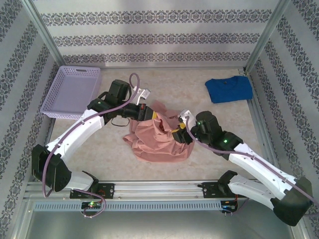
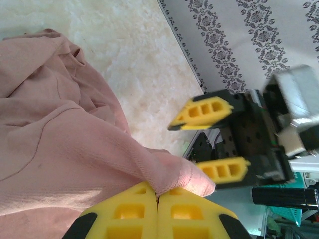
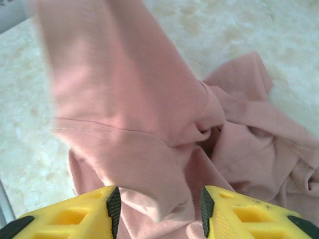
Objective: Fold the inside-out t-shirt
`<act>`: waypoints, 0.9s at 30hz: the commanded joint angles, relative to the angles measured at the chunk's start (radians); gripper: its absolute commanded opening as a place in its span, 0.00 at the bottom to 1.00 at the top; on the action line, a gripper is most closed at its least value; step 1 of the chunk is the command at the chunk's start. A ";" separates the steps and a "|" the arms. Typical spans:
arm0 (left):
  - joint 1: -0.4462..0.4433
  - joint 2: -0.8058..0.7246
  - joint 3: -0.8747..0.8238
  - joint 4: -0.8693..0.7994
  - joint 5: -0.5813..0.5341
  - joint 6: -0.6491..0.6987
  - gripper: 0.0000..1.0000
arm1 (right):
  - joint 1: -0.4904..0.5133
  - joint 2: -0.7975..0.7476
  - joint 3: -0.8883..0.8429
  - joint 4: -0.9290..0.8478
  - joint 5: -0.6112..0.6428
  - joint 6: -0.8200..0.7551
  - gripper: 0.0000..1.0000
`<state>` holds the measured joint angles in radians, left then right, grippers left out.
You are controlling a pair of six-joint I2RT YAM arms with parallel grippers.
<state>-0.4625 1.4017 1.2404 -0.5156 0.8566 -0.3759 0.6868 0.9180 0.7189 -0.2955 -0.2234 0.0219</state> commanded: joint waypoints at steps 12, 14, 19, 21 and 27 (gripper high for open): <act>0.007 0.015 0.033 -0.019 0.017 -0.021 0.00 | 0.144 0.135 0.166 0.020 0.141 -0.169 0.50; 0.007 0.013 0.033 -0.023 0.016 -0.019 0.00 | 0.148 0.168 0.184 0.015 0.167 -0.174 0.48; 0.006 0.012 0.034 -0.031 0.015 -0.010 0.00 | 0.148 0.186 0.190 0.016 0.189 -0.175 0.25; 0.007 0.013 0.034 -0.032 0.009 -0.008 0.00 | 0.148 0.178 0.186 0.016 0.194 -0.171 0.13; 0.008 0.016 0.040 -0.050 -0.112 0.006 0.00 | 0.137 0.144 0.187 -0.001 0.165 -0.127 0.00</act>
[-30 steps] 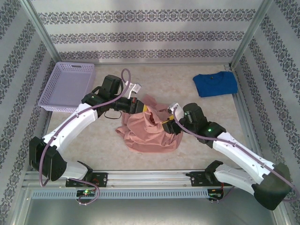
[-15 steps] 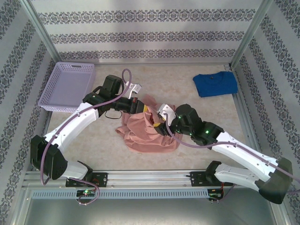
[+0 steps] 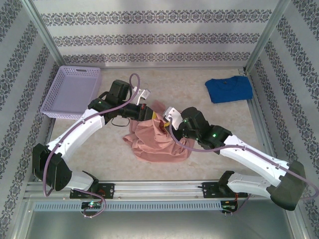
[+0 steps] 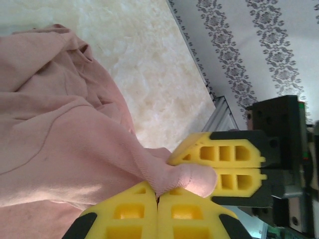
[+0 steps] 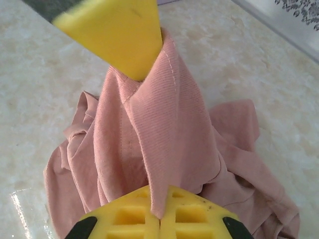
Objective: Fold the inside-out t-shirt
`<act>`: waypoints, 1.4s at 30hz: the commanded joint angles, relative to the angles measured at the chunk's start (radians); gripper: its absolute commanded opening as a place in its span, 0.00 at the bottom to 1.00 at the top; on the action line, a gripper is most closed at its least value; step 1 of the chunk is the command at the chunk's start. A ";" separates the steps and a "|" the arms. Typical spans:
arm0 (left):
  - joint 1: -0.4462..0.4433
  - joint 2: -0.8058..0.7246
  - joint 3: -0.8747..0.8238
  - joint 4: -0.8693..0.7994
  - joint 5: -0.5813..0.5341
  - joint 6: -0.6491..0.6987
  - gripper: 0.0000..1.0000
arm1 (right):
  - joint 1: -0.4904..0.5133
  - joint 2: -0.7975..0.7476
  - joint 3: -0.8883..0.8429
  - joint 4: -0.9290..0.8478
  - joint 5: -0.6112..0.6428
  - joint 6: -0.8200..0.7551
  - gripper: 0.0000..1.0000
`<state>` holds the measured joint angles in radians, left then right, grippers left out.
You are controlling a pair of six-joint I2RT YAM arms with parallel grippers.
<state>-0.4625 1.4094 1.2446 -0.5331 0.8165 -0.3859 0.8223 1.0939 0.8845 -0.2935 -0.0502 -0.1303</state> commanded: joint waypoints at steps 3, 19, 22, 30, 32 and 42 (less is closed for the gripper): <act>0.008 0.008 0.028 -0.015 -0.192 0.023 0.02 | -0.044 -0.043 0.029 0.014 -0.091 0.103 0.00; -0.220 -0.110 -0.185 0.186 -0.626 0.133 0.68 | -0.221 0.049 0.077 0.200 -0.388 0.529 0.00; -0.251 -0.076 -0.165 0.200 -0.660 0.137 0.70 | -0.224 0.054 0.074 0.206 -0.393 0.546 0.00; -0.281 0.003 -0.112 0.240 -0.771 0.134 0.73 | -0.233 0.061 0.050 0.241 -0.410 0.581 0.00; -0.281 0.007 -0.120 0.267 -0.851 0.111 0.72 | -0.235 0.057 0.042 0.241 -0.411 0.581 0.00; -0.281 0.023 -0.061 0.150 -1.052 0.125 0.23 | -0.230 0.020 0.031 0.180 -0.274 0.566 0.00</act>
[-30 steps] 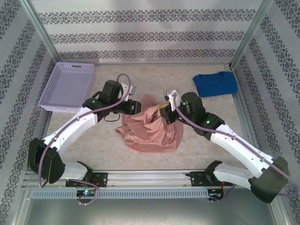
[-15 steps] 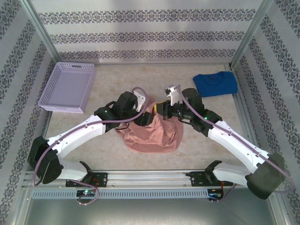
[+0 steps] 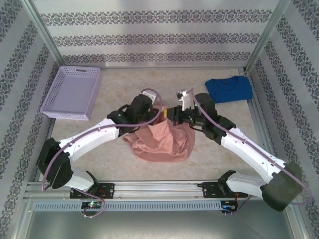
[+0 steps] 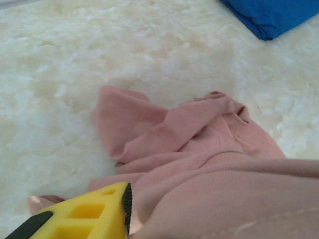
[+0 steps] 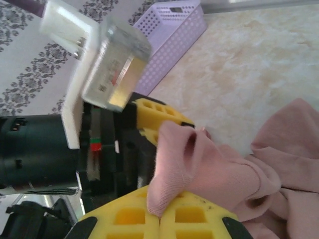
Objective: Fold the inside-out t-shirt
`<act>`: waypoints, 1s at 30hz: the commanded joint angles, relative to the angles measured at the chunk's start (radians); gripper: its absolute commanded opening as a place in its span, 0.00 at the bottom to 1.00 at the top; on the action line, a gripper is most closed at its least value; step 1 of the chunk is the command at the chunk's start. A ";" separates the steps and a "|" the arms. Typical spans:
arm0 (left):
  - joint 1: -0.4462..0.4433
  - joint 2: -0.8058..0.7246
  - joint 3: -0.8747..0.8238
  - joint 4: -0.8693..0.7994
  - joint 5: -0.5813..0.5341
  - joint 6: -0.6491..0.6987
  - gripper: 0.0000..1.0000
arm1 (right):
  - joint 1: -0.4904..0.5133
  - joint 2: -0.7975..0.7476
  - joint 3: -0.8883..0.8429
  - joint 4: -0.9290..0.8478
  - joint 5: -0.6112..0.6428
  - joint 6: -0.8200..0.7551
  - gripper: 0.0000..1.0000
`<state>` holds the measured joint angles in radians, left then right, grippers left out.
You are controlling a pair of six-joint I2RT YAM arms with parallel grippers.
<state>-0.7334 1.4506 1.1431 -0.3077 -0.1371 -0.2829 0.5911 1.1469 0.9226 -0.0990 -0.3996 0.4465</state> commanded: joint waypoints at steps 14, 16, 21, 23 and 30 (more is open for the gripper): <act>0.154 -0.319 -0.135 0.014 0.781 0.041 0.00 | 0.067 -0.013 0.018 -0.110 0.281 -0.111 0.00; 0.158 -0.351 -0.170 0.088 0.945 0.008 0.00 | 0.049 0.001 0.033 -0.136 0.270 -0.109 0.00; 0.157 -0.351 -0.251 0.330 1.263 -0.131 0.00 | -0.003 0.038 0.040 -0.137 0.171 -0.107 0.00; 0.157 -0.332 -0.245 0.303 1.290 -0.113 0.00 | -0.013 0.050 0.044 -0.144 0.138 -0.118 0.00; 0.165 -0.301 -0.227 0.193 1.108 -0.069 0.00 | -0.023 0.048 0.020 -0.196 0.029 -0.191 0.00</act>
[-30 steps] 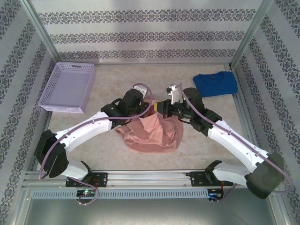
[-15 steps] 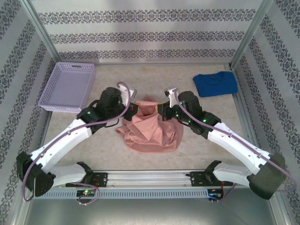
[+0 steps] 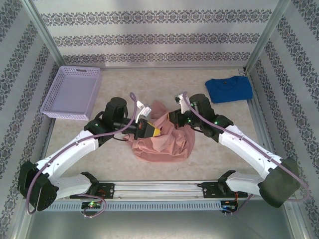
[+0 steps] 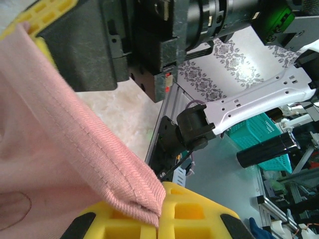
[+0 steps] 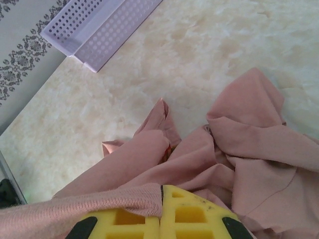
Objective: Fold the inside-out t-shirt
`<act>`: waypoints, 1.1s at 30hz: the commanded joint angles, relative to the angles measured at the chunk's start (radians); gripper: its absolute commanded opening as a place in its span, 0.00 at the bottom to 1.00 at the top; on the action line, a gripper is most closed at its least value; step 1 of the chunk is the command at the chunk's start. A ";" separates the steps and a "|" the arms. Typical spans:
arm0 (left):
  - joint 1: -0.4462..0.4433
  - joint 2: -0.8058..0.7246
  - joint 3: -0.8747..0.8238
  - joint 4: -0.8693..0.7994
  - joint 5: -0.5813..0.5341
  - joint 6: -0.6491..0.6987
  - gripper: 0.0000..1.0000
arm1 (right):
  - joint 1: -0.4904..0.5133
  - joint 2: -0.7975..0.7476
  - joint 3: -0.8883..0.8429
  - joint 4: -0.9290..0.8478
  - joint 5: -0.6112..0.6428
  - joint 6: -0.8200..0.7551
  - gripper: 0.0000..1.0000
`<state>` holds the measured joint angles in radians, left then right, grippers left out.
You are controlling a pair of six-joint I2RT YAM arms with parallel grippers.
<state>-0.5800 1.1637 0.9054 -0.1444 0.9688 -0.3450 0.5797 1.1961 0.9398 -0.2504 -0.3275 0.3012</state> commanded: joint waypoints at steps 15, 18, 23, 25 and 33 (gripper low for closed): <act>0.040 -0.052 -0.028 0.114 -0.184 -0.060 0.00 | 0.143 -0.250 -0.070 -0.044 -0.009 -0.255 0.35; 0.040 -0.054 -0.028 0.120 -0.174 -0.061 0.00 | 0.157 -0.205 -0.070 0.026 -0.081 -0.249 0.25; 0.041 -0.056 -0.024 0.107 -0.171 -0.061 0.00 | 0.157 -0.110 -0.081 0.128 -0.193 -0.256 0.28; 0.042 -0.059 -0.023 0.105 -0.168 -0.061 0.00 | 0.155 -0.080 -0.088 0.165 -0.205 -0.251 0.29; 0.041 -0.065 -0.022 0.093 -0.169 -0.053 0.00 | 0.153 -0.024 -0.089 0.212 -0.215 -0.249 0.14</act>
<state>-0.5537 1.1225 0.8791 -0.0807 0.7815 -0.3977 0.7311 1.1637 0.8562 -0.0986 -0.5087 0.0635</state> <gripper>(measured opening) 0.055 0.156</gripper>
